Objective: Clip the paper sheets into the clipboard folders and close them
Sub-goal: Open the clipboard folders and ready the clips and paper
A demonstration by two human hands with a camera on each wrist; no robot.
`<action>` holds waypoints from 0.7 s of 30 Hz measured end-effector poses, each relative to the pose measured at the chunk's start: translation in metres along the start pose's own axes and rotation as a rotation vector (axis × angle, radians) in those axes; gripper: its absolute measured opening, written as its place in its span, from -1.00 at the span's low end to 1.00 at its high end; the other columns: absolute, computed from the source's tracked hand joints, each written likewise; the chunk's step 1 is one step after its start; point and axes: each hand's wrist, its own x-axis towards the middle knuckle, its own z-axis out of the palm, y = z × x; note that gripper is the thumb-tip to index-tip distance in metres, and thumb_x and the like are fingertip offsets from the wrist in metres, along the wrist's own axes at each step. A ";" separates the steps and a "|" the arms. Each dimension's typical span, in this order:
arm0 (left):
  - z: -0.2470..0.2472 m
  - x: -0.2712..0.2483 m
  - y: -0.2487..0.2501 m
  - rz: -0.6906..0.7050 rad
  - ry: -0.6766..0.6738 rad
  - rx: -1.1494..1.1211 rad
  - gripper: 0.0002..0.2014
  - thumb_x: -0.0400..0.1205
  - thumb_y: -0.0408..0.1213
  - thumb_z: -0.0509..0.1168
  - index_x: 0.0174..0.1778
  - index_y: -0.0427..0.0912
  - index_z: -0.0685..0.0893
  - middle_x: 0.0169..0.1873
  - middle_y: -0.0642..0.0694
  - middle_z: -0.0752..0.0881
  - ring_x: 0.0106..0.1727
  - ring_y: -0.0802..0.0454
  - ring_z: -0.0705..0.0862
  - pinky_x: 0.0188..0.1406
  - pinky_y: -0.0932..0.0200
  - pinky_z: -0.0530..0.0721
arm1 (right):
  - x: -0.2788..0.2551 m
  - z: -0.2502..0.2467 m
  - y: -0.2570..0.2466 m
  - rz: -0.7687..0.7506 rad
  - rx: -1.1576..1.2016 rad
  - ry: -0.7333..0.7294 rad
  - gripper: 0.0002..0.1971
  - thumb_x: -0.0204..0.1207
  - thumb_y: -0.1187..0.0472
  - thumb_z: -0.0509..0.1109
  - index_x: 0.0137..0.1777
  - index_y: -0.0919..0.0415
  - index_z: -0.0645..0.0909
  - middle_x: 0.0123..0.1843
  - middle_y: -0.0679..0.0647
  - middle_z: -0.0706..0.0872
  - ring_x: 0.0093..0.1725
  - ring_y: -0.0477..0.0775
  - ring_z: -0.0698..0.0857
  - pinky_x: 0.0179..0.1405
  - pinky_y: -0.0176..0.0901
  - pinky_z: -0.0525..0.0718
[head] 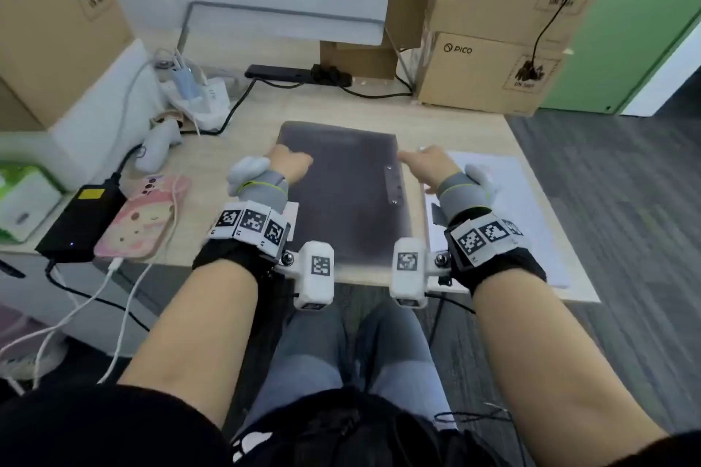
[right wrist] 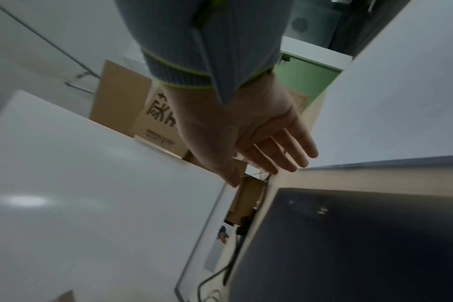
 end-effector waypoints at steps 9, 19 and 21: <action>0.002 -0.019 -0.033 -0.173 0.146 -0.051 -0.40 0.37 -0.09 0.39 0.28 -0.31 0.51 0.12 -0.27 0.70 0.09 -0.31 0.69 0.14 -0.08 0.70 | -0.010 0.032 0.044 0.132 0.164 -0.067 -0.61 0.47 0.10 0.39 0.22 0.31 0.53 0.04 0.20 0.55 0.02 0.21 0.56 0.04 0.07 0.65; 0.009 -0.043 0.017 0.052 0.075 -0.633 -0.80 0.59 -0.43 0.23 0.10 -0.20 0.64 -0.02 -0.22 0.73 -0.24 -0.14 0.72 -0.07 -0.06 0.74 | -0.005 -0.010 0.055 0.084 0.447 0.257 -0.51 0.47 0.26 0.38 0.42 0.29 0.47 0.24 0.17 0.66 0.01 0.20 0.67 0.05 0.01 0.75; 0.019 -0.047 0.028 0.093 0.061 -0.617 -0.82 0.58 -0.39 0.23 0.02 -0.10 0.64 0.01 -0.18 0.76 -0.09 -0.20 0.76 0.07 -0.12 0.74 | -0.005 -0.022 0.063 0.069 0.449 0.314 -0.52 0.47 0.30 0.37 0.42 0.29 0.47 0.29 0.21 0.66 0.01 0.20 0.67 -0.27 -0.24 0.74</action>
